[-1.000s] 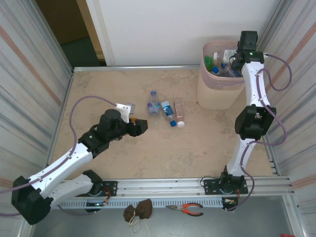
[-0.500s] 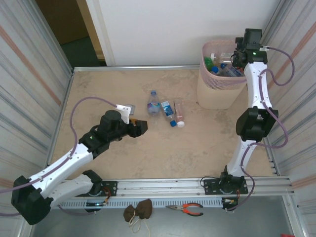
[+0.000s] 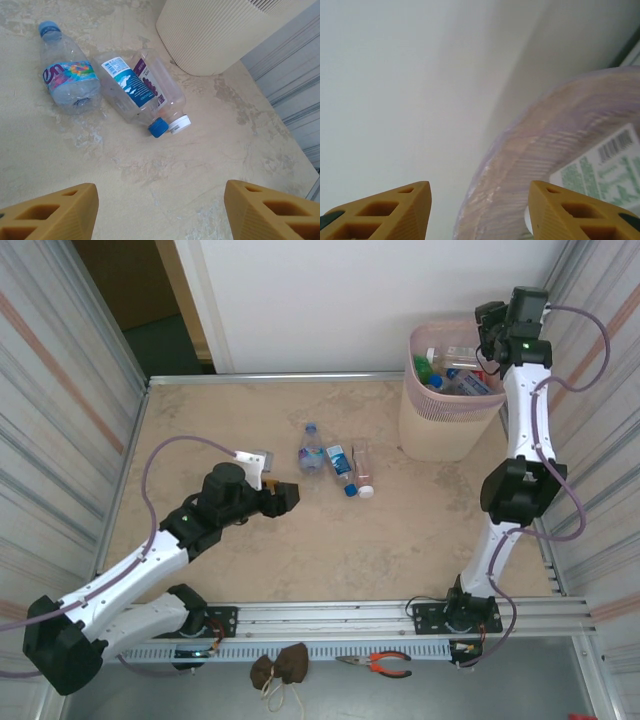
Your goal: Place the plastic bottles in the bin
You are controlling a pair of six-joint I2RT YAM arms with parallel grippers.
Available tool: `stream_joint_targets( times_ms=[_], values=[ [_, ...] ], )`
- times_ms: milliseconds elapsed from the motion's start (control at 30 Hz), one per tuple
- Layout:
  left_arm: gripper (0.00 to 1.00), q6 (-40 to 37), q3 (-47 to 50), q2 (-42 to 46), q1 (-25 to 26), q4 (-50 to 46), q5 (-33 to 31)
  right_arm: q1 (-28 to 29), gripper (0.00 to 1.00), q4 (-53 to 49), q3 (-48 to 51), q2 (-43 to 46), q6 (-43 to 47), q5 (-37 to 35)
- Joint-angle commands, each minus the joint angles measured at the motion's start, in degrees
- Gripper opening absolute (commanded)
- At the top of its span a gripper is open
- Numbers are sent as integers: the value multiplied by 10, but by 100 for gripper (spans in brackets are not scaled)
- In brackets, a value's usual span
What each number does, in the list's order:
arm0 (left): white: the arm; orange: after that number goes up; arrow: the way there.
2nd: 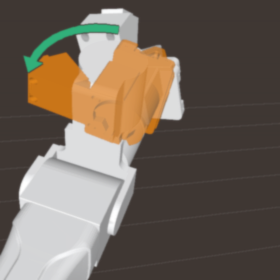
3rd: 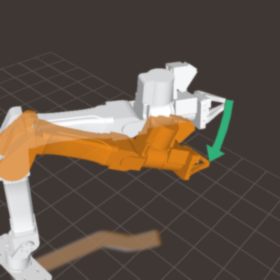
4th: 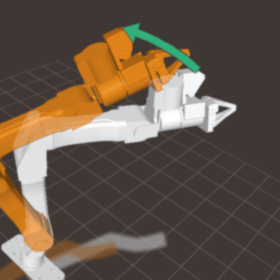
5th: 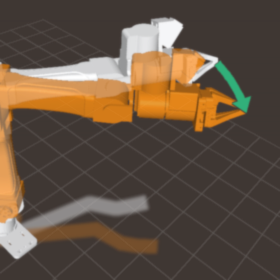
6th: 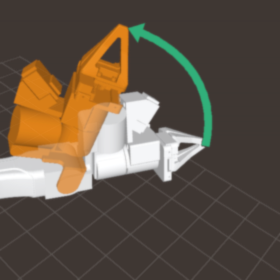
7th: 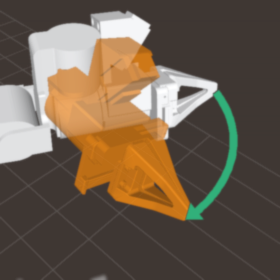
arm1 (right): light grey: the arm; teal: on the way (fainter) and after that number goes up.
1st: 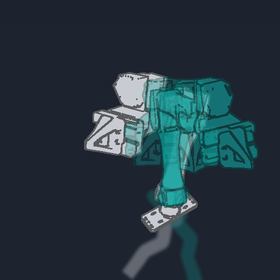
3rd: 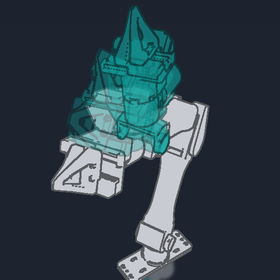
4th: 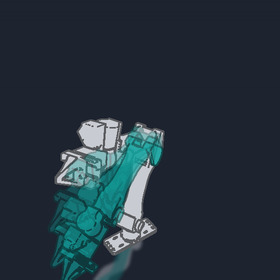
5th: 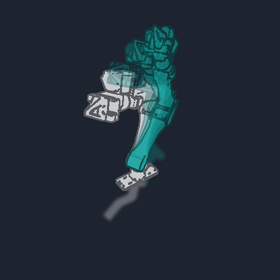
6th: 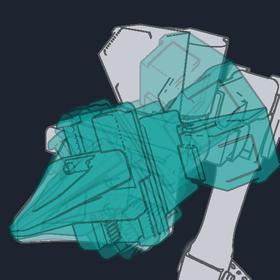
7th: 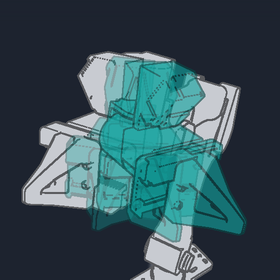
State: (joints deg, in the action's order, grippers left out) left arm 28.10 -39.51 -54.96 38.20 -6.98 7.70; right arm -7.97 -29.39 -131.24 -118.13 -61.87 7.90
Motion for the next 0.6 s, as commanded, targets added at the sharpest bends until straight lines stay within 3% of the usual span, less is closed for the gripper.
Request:
stream_joint_targets(
  times_ms=[0,233,567],
  values=[
    [68,4,-5,-12,-7,12,8,0,52,15,-12,-43,36,45],
    [68,-1,-19,-31,-6,11,9,-3,52,0,21,-80,44,46],
    [68,-4,-25,-43,-6,13,14,-5,52,12,98,-15,58,25]
  ],
)
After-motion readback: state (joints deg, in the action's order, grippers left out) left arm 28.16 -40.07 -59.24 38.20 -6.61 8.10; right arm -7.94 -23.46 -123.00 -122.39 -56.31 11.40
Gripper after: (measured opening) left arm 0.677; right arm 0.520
